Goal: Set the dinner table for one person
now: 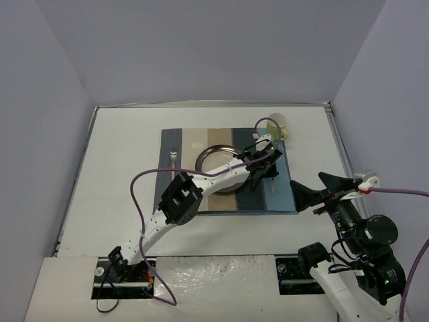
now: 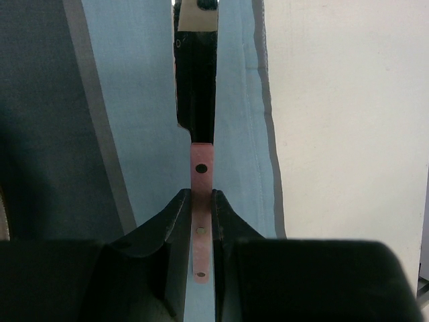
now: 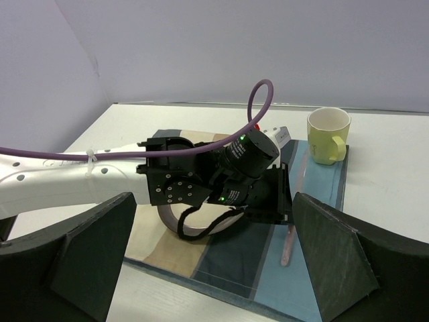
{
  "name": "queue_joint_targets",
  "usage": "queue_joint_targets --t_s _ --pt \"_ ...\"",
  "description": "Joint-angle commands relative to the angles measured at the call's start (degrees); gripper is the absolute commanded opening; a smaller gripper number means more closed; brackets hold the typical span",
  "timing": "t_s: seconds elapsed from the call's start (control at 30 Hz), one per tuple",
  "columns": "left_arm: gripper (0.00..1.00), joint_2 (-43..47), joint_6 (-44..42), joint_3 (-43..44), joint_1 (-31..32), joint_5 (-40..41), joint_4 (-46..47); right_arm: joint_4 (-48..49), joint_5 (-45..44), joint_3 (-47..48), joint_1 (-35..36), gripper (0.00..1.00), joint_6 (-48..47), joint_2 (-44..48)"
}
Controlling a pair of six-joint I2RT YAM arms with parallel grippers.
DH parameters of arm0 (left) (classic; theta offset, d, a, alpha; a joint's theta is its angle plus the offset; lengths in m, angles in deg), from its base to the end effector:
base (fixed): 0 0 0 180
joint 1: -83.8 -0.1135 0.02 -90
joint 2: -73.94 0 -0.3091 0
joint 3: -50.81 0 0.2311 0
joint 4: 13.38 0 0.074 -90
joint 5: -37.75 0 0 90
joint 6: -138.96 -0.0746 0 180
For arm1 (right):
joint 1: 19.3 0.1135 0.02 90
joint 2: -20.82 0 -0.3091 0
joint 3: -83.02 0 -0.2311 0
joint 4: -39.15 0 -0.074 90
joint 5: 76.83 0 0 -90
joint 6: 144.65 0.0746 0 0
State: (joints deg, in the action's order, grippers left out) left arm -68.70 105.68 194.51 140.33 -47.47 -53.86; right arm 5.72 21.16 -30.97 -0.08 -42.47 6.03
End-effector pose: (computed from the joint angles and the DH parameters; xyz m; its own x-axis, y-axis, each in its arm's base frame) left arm 0.3423 -0.5065 0.2111 -0.8574 -0.2137 -0.4681 0.1439 0.7739 -0.6168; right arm 0.0029 0.0120 0.4177 0.1869 0.2864 -0.9397 -0.5017 0.8502 0.1594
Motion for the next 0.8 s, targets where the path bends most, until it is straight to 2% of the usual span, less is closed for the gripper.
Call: queue_joint_targets --t_s 0.0,0.43,0.77 --pt "0.0 1.14 1.81 3.82 -0.75 0.35 -0.37 3.31 -1.05 1.25 0.29 1.0 -0.05 0.19" --pt "0.0 -2.08 0.57 5.71 -1.49 -2.5 -2.34 3.09 -0.89 0.05 0.31 1.0 0.39 0.72" --pt "0.06 -3.15 0.2 5.96 -1.86 -2.96 -2.92 3.09 -0.77 -0.51 0.29 1.0 0.49 0.81"
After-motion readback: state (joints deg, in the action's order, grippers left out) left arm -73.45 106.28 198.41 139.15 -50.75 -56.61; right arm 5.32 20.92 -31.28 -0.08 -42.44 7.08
